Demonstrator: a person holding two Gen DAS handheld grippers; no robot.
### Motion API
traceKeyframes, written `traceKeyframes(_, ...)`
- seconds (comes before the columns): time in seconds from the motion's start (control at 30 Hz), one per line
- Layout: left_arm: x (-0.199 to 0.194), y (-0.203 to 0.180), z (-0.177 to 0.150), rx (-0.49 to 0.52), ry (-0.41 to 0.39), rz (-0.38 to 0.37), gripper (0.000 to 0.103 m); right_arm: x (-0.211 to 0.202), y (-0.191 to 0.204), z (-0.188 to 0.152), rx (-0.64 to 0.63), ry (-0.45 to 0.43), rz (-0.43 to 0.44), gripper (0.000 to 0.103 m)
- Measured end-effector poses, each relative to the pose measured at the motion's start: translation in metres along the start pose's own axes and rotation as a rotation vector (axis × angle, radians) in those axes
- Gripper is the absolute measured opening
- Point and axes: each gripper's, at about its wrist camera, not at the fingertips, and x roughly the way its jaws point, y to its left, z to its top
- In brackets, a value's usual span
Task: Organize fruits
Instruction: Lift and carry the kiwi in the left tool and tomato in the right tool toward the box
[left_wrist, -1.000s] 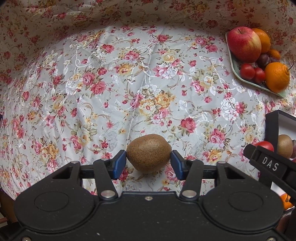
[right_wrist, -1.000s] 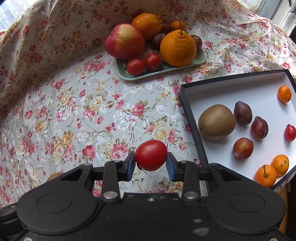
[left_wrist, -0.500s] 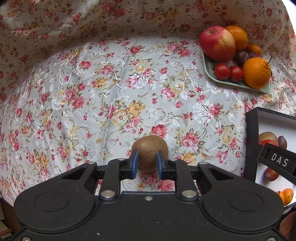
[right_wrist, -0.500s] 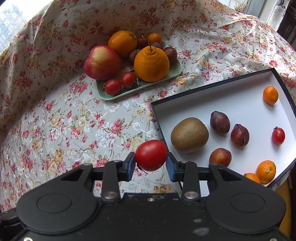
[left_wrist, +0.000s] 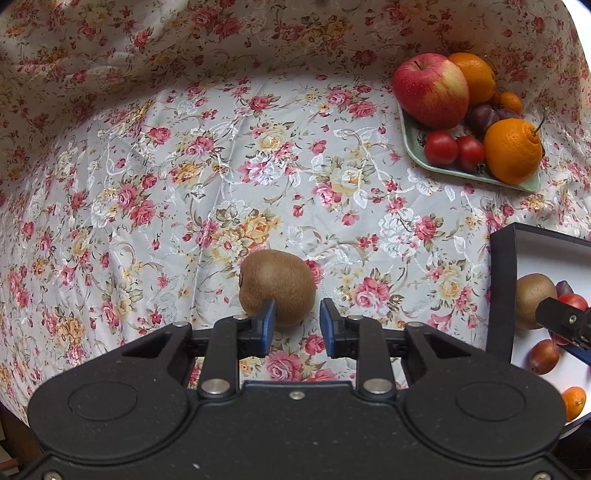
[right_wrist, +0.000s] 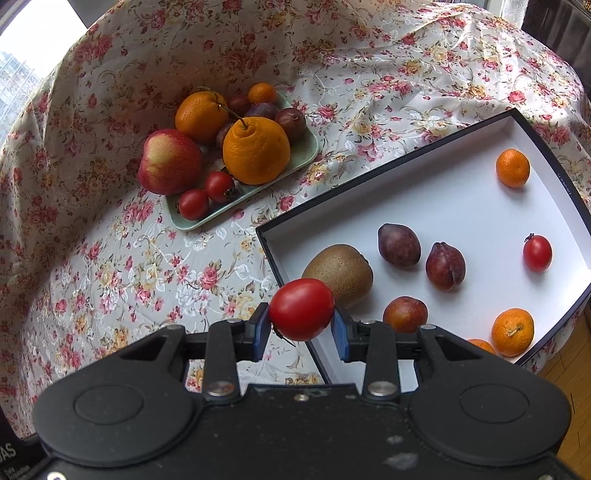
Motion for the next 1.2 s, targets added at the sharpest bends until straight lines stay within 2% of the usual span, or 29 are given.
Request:
traceKeyframes(0.03,-0.001,0.005,0.004,-0.019,-0.004,-0.012,0.039,-0.001,0.003,-0.001,-0.01,-0.003,0.002,0.037)
traceKeyframes(0.1,-0.004,0.015,0.011,-0.056,-0.019,-0.016,0.051,0.0,0.009,-0.003,-0.028,-0.002,0.003,0.037)
traceKeyframes(0.17,-0.005,0.023,0.017,-0.08,-0.034,-0.013,0.054,0.002,0.013,-0.005,-0.053,0.008,0.018,0.037)
traceKeyframes(0.33,-0.002,0.033,0.023,-0.092,-0.03,-0.026,0.054,0.005,0.022,-0.01,-0.085,0.036,0.037,0.037)
traceKeyframes(0.53,0.006,0.027,0.017,-0.05,-0.025,-0.039,0.054,0.005,0.028,-0.013,-0.095,0.036,0.045,0.037)
traceKeyframes(0.63,0.009,0.021,0.015,-0.023,-0.028,-0.026,0.061,0.007,0.031,-0.013,-0.096,0.049,0.051,0.037)
traceKeyframes(1.2,0.036,0.013,0.016,-0.014,0.014,0.034,0.063,0.016,0.035,-0.015,-0.098,0.089,0.056,0.037)
